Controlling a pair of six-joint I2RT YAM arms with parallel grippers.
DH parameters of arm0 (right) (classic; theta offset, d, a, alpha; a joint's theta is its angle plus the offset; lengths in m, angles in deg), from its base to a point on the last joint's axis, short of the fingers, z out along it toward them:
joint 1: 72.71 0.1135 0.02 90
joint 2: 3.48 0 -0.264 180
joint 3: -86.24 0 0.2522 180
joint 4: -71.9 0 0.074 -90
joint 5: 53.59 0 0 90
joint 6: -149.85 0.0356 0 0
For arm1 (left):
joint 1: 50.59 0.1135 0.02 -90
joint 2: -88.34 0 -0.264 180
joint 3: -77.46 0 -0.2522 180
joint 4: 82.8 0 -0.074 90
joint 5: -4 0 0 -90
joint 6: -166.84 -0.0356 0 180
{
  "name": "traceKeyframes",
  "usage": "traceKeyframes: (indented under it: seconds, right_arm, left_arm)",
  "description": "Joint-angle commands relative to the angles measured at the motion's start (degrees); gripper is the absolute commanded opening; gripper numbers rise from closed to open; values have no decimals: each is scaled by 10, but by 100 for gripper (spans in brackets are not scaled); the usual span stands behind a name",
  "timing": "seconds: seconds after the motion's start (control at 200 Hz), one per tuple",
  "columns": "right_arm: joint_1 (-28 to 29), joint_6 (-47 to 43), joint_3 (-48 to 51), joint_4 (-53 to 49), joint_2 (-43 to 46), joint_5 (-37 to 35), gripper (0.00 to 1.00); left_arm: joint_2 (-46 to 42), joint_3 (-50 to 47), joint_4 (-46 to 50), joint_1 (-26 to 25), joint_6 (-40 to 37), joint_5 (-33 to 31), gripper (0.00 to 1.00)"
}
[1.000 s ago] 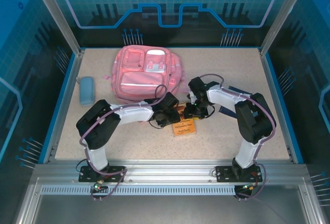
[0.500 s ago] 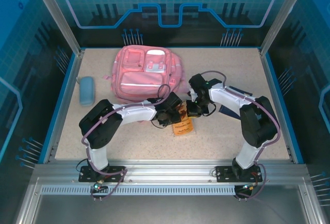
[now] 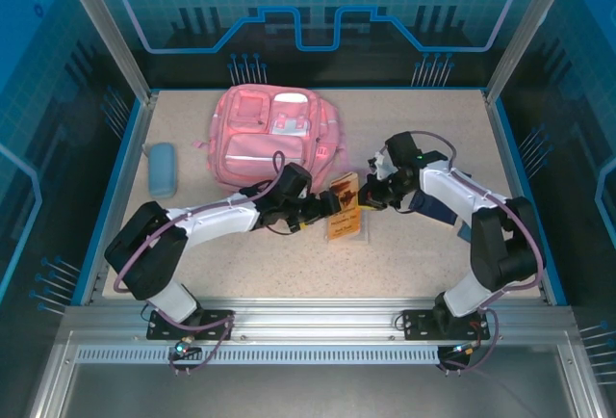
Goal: Pack the student bag
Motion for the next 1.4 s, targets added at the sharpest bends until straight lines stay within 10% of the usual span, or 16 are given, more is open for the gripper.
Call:
traceKeyframes:
  seconds: [0.0,0.885,0.986,1.176,1.396]
  right_arm:
    - [-15,1,10,38,29,116,0]
    - [-30,95,-14,163,68,304,0]
    - [-30,100,-15,165,60,303,0]
    - [-36,88,-15,146,65,277,0]
    - [-46,99,1,163,83,212,76]
  left_arm:
    - [11,-33,-103,11,34,76,93]
    - [-101,-110,-280,125,74,219,98]
    - [-97,-108,-330,125,94,238,87]
    - [-123,-105,-331,131,80,234,35]
    - [-155,-107,-322,150,87,245,19]
